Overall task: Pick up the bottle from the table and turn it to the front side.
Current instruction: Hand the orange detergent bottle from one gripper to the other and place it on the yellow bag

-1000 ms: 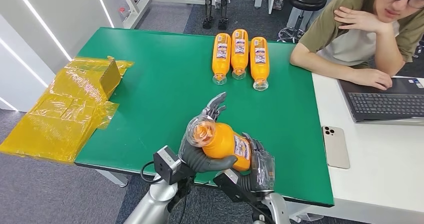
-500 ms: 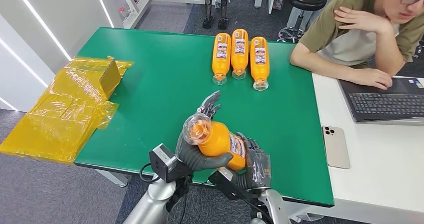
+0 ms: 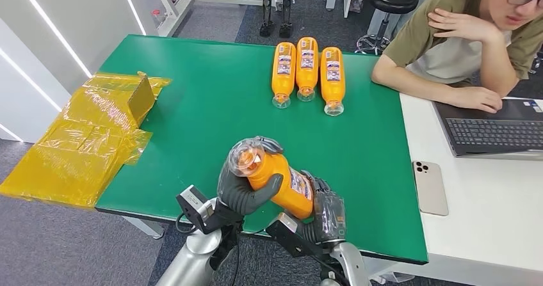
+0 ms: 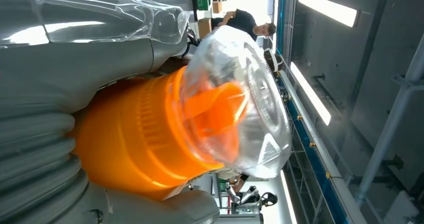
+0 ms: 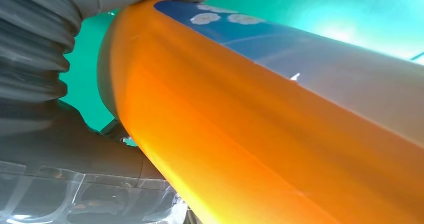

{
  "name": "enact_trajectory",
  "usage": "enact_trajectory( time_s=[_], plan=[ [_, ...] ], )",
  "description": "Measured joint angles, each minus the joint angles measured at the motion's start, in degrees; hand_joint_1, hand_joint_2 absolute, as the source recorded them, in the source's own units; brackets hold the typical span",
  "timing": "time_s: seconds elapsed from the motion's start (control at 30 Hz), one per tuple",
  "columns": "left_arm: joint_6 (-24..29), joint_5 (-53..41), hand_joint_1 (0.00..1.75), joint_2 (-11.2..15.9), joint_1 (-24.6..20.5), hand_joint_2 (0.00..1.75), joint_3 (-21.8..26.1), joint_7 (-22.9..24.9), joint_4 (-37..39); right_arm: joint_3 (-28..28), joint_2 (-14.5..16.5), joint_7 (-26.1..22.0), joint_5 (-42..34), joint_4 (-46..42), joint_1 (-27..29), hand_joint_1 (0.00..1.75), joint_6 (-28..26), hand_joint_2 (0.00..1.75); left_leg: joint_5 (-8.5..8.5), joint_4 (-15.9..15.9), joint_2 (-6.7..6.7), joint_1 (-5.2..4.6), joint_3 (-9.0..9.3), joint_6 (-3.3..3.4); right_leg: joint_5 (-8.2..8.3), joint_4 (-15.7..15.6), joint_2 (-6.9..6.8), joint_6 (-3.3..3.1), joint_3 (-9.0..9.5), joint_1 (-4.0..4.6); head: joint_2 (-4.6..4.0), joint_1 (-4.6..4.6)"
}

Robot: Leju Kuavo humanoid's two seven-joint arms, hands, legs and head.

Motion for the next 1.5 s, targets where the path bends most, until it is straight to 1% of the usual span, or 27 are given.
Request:
enact_trajectory(
  time_s=[0.03, 0.07, 0.17, 0.2, 0.27, 0.37, 0.43, 0.57, 0.63, 0.7, 0.8, 0.87, 0.93, 1.0, 1.03, 1.1, 1.13, 1.2, 1.27, 1.43, 1.5],
  plan=[
    [0.1, 0.0, 1.75, 0.0, 0.0, 1.75, 0.0, 0.0, 0.0, 0.0, 0.0, -0.2, -0.2, 0.2, 0.0, 1.75, -0.1, 1.75, 0.00, 0.0, 0.00, 0.00, 0.00, 0.00, 0.00, 0.0, 0.00, 0.00, 0.00, 0.00, 0.00, 0.00],
    [0.1, 0.1, 1.75, 0.0, 0.0, 1.75, 0.1, 0.0, 0.0, 0.0, 0.0, -0.3, -0.3, 0.4, 0.0, 1.42, -0.2, 1.75, 0.00, 0.0, 0.00, 0.00, 0.00, 0.00, 0.00, 0.0, 0.00, 0.00, 0.00, 0.00, 0.00, 0.00],
    [0.3, 0.4, 1.75, 0.0, 0.0, 1.75, 0.2, 0.0, 0.0, 0.0, 0.0, -0.8, -1.3, 0.8, 0.0, 0.11, -1.3, 1.75, 0.00, 0.0, 0.00, 0.00, 0.00, 0.00, 0.00, 0.0, 0.00, 0.00, 0.00, 0.00, 0.00, 0.01],
    [0.4, 0.5, 1.75, 0.0, 0.0, 1.75, 0.2, 0.1, 0.0, 0.0, 0.0, -1.1, -1.9, 0.9, 0.0, 0.00, -1.8, 1.75, 0.00, 0.0, 0.00, 0.00, 0.00, 0.00, 0.00, 0.0, 0.00, 0.00, 0.00, 0.00, 0.00, 0.01],
    [0.6, 0.7, 1.75, 0.0, 0.0, 1.75, 0.2, 0.1, 0.0, 0.0, 0.2, -2.4, -4.0, 1.1, 0.2, 0.00, -3.7, 1.75, 0.00, 0.0, -0.01, 0.00, -0.01, 0.00, 0.00, 0.0, -0.01, 0.00, 0.00, 0.00, 0.00, 0.01],
    [0.9, 0.9, 1.75, 0.1, 0.2, 1.75, 0.7, -0.1, -0.2, 0.0, 1.0, -5.3, -7.9, 1.6, 0.6, 0.00, -8.5, 1.75, 0.00, 0.0, -0.02, 0.00, -0.01, 0.00, 0.00, 0.0, -0.02, 0.00, 0.01, 0.00, 0.00, -0.01],
    [1.2, 0.8, 1.75, 0.1, 0.4, 1.75, 1.0, -0.2, -0.7, 0.0, 1.3, -6.8, -9.2, 1.2, 1.3, 0.00, -10.7, 1.75, 0.00, 0.0, -0.07, 0.01, -0.02, 0.00, -0.01, 0.0, -0.06, 0.00, 0.01, 0.01, 0.00, 0.01],
    [1.7, 0.1, 1.75, 0.2, 0.7, 1.75, 1.5, 0.1, -1.8, 0.2, 1.6, -8.7, -9.9, -1.0, 2.9, 0.00, -11.8, 1.75, 0.00, 0.0, -0.10, 0.01, -0.06, 0.00, -0.01, 0.0, -0.10, 0.00, -0.01, 0.01, 0.00, 0.01],
    [2.4, -0.7, 1.75, 0.2, 0.9, 1.75, 1.6, 0.3, -1.8, 0.5, 2.3, -10.8, -9.6, -2.4, 3.2, 0.00, -11.9, 1.75, 0.00, 0.0, -0.08, 0.01, -0.05, 0.00, -0.02, 0.0, -0.08, 0.00, -0.04, 0.02, 0.00, 0.02],
    [6.2, -2.4, 1.75, 0.3, 1.0, 1.75, 1.7, -0.3, -2.2, -0.5, 3.7, -15.1, -8.9, -4.7, 4.5, 0.00, -11.9, 1.75, 0.01, 0.0, -0.10, 0.02, -0.06, -0.01, -0.03, 0.0, -0.12, -0.01, -0.04, 0.03, 0.00, 0.00],
    [15.3, -6.3, 1.75, 0.5, 1.4, 1.75, 1.8, -1.4, -4.3, -4.1, 5.6, -22.5, -8.7, -11.4, 8.1, 0.00, -11.9, 1.75, 0.02, 0.0, -0.13, 0.02, -0.10, -0.03, -0.04, 0.0, -0.18, -0.01, -0.07, 0.04, 0.00, 0.00],
    [21.9, -11.9, 1.75, 0.8, 1.7, 1.75, 1.8, -0.8, -5.5, -6.2, 6.1, -25.9, -10.4, -16.9, 10.9, 0.00, -11.9, 1.75, 0.01, 0.0, -0.14, 0.02, -0.11, -0.02, -0.06, 0.0, -0.19, -0.01, -0.06, 0.04, 0.00, 0.02],
    [29.8, -22.4, 1.75, 1.5, 2.0, 1.75, 1.9, 2.1, -6.4, -7.7, 6.2, -28.1, -12.7, -21.9, 13.7, 0.00, -11.9, 1.75, -0.02, 0.0, -0.13, 0.01, -0.12, -0.01, -0.07, 0.0, -0.17, 0.01, -0.06, 0.03, 0.00, 0.03],
    [37.5, -37.7, 1.75, 3.0, 2.2, 1.75, 2.4, 7.4, -6.9, -8.9, 6.4, -29.0, -14.4, -26.5, 16.3, 0.00, -11.9, 1.75, -0.05, 0.0, -0.11, 0.01, -0.11, -0.01, -0.08, 0.0, -0.14, 0.01, -0.07, 0.03, 0.00, 0.02],
    [40.3, -46.3, 1.75, 4.1, 1.9, 1.75, 3.1, 10.7, -6.9, -9.5, 6.5, -29.2, -15.1, -28.5, 17.2, 0.00, -11.9, 1.75, -0.05, 0.0, -0.10, 0.01, -0.10, -0.01, -0.09, 0.0, -0.12, 0.00, -0.07, 0.03, 0.00, 0.03],
    [43.4, -61.6, 1.75, 6.3, 1.0, 1.75, 5.0, 17.0, -6.9, -10.3, 6.9, -29.3, -16.3, -31.6, 18.3, 0.00, -11.9, 1.75, -0.04, 0.0, -0.08, 0.02, -0.08, -0.03, -0.11, 0.0, -0.11, -0.03, -0.08, 0.04, 0.00, 0.02],
    [43.8, -66.3, 1.75, 7.3, 0.5, 1.75, 5.8, 19.0, -6.9, -10.6, 7.1, -29.4, -16.6, -32.8, 18.7, 0.00, -11.9, 1.75, -0.03, 0.0, -0.09, 0.03, -0.07, -0.04, -0.12, 0.0, -0.11, -0.04, -0.08, 0.04, 0.00, 0.02],
    [44.1, -69.7, 1.75, 8.8, -0.2, 1.75, 7.2, 20.7, -6.8, -11.1, 7.4, -29.4, -16.8, -34.5, 19.3, 0.00, -11.9, 1.75, 0.00, 0.0, -0.09, 0.03, -0.05, -0.08, -0.11, 0.1, -0.11, -0.06, -0.08, 0.05, 0.00, 0.02],
    [44.1, -70.1, 1.75, 9.7, -0.5, 1.75, 8.0, 21.0, -6.8, -11.4, 7.6, -29.4, -16.8, -35.6, 19.7, 0.00, -11.9, 1.75, 0.02, 0.0, -0.09, 0.03, -0.04, -0.10, -0.09, 0.1, -0.11, -0.09, -0.07, 0.05, 0.00, 0.02],
    [44.2, -70.3, 1.75, 10.9, -0.7, 1.75, 9.1, 21.1, -6.8, -11.8, 7.9, -29.4, -16.8, -37.2, 20.3, 0.00, -11.9, 1.75, 0.03, 0.0, -0.09, 0.02, -0.04, -0.11, -0.09, 0.1, -0.11, -0.10, -0.07, 0.04, 0.00, 0.03],
    [44.2, -71.5, 1.75, 11.3, -0.8, 1.75, 9.2, 21.8, -6.8, -11.9, 8.0, -29.4, -17.2, -37.6, 20.4, 0.00, -11.9, 1.75, 0.03, 0.0, -0.09, 0.02, -0.05, -0.11, -0.09, 0.1, -0.11, -0.10, -0.07, 0.04, 0.00, 0.04]
  ],
)
